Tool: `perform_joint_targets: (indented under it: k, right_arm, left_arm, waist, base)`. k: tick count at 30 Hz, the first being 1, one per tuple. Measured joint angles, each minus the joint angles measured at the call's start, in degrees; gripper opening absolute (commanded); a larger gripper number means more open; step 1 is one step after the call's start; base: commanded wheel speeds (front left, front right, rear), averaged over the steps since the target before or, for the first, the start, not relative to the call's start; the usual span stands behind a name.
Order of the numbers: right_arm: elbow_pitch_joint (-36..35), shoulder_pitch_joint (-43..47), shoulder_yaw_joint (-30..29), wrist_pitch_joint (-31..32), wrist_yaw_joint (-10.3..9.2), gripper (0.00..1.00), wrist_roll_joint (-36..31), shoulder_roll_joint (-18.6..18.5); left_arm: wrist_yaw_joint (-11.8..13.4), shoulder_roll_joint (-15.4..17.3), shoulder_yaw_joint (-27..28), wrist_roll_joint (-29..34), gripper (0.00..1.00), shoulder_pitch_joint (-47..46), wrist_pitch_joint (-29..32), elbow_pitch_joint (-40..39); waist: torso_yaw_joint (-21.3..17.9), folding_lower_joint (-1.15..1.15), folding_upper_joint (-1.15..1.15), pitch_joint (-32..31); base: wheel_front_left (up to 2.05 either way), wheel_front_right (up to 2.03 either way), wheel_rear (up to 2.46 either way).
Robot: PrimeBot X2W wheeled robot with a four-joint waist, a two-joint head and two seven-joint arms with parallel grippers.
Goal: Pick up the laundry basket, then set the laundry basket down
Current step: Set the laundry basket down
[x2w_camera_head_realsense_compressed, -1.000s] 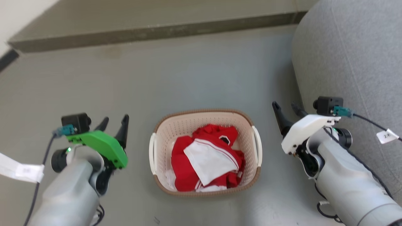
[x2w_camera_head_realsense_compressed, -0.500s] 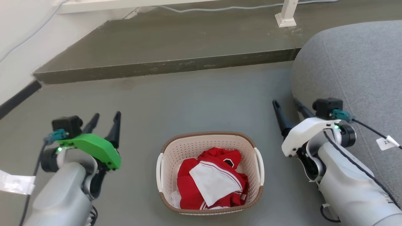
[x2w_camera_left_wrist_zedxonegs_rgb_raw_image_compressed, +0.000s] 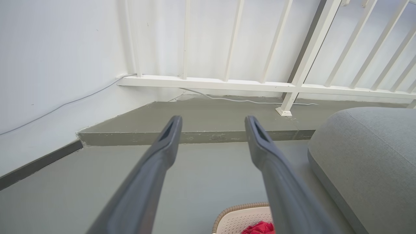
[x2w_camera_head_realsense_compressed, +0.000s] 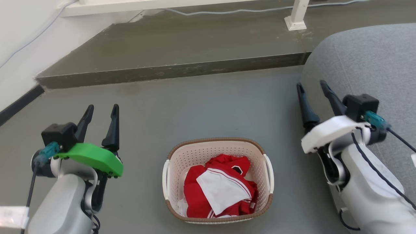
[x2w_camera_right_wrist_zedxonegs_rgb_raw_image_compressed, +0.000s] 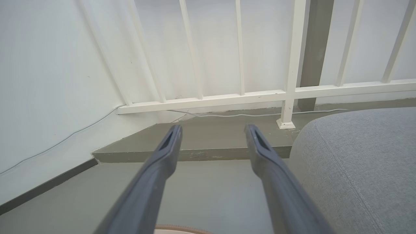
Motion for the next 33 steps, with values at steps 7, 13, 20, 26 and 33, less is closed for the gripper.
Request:
perform_joint_targets:
  k: [7, 13, 20, 26, 33]
  right_arm:
    - [-4.27, 5.34, -2.27, 0.00, -0.53, 1.00, -2.03, 0.27]
    - [-6.61, 8.04, -3.77, 0.00, -0.92, 1.00, -3.63, 1.03]
    - [-7.94, 10.91, -4.80, 0.00, -0.93, 1.00, -4.76, 1.30]
    - [-9.17, 11.96, -5.61, 0.00, -0.93, 1.00, -5.97, 1.66]
    - [-10.35, 12.97, -6.48, 0.00, -0.91, 1.00, -6.78, 2.29]
  left_arm:
    - [0.14, -1.44, 4.82, 2.71, 1.00, 6.67, -0.01, -6.97]
    - [0.23, -2.50, 8.59, 5.53, 1.00, 10.37, -0.01, -10.38]
    - [0.20, -4.32, 11.35, 7.31, 1.00, 13.80, -0.01, -12.89]
    - [-0.86, -5.53, 12.98, 8.94, 1.00, 15.39, -0.01, -14.49]
    - [-2.07, -6.78, 14.65, 10.34, 1.00, 16.94, -0.01, -15.51]
  waist:
    - [1.09, 0.00, 0.00, -0.30]
    - [1.25, 0.00, 0.00, -0.39]
    - [1.16, 0.00, 0.00, -0.40]
    - [0.92, 0.00, 0.00, -0.21]
    - [0.80, 0.00, 0.00, -0.16]
  base:
    - [0.00, 0.00, 0.00]
    - [0.00, 0.00, 0.00]
    - [0.00, 0.00, 0.00]
    - [0.00, 0.00, 0.00]
    - [0.00, 0.00, 0.00]
